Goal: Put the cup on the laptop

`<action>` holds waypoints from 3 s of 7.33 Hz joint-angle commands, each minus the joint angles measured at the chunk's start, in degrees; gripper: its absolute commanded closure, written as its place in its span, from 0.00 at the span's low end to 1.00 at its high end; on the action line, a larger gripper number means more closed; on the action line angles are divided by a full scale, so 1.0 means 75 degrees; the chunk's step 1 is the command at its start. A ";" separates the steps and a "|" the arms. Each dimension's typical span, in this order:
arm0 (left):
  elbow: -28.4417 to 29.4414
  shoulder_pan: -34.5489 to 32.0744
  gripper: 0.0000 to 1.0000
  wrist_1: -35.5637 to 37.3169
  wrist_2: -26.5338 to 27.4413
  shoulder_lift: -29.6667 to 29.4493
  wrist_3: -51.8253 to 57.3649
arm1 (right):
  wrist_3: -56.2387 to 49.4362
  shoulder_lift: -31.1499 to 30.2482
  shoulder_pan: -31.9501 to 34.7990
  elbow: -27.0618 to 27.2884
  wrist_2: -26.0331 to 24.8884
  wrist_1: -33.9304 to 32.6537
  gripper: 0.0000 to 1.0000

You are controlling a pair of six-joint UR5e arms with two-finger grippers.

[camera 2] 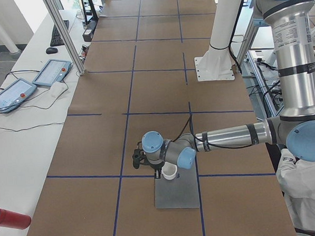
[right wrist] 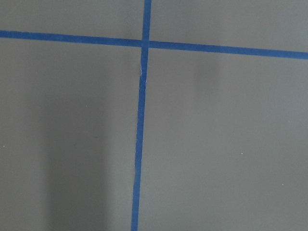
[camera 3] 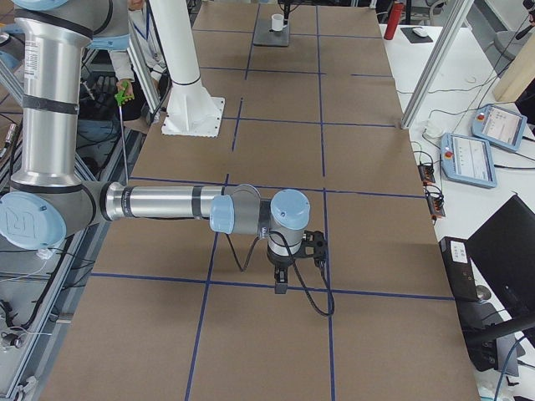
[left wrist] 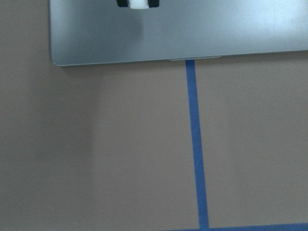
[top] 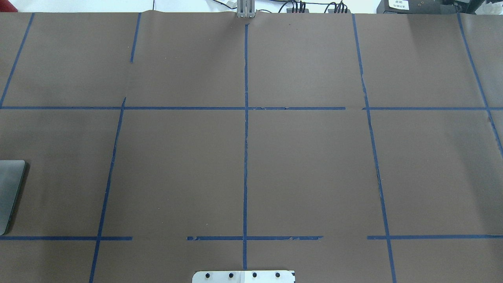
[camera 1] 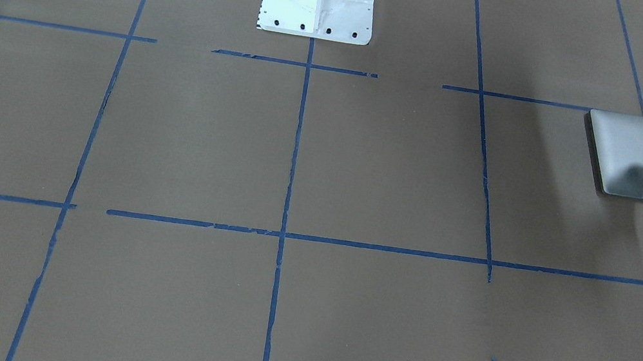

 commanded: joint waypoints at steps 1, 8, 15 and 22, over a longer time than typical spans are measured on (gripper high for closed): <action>0.0228 0.0030 1.00 -0.0392 0.0104 0.0156 -0.0096 | 0.0000 0.0000 0.0000 0.0000 0.0000 -0.0008 0.00; -0.0285 -0.0877 0.00 0.1603 -0.0353 0.0016 0.2544 | 0.0000 0.0000 0.0000 0.0000 0.0000 0.0004 0.00; -0.2022 -0.2864 0.00 0.3827 0.0174 0.0050 0.3959 | 0.0000 0.0000 0.0000 0.0000 0.0000 -0.0008 0.00; -0.1857 -0.2829 0.00 0.3780 0.0210 -0.0008 0.3947 | 0.0000 0.0000 0.0000 0.0000 0.0000 -0.0008 0.00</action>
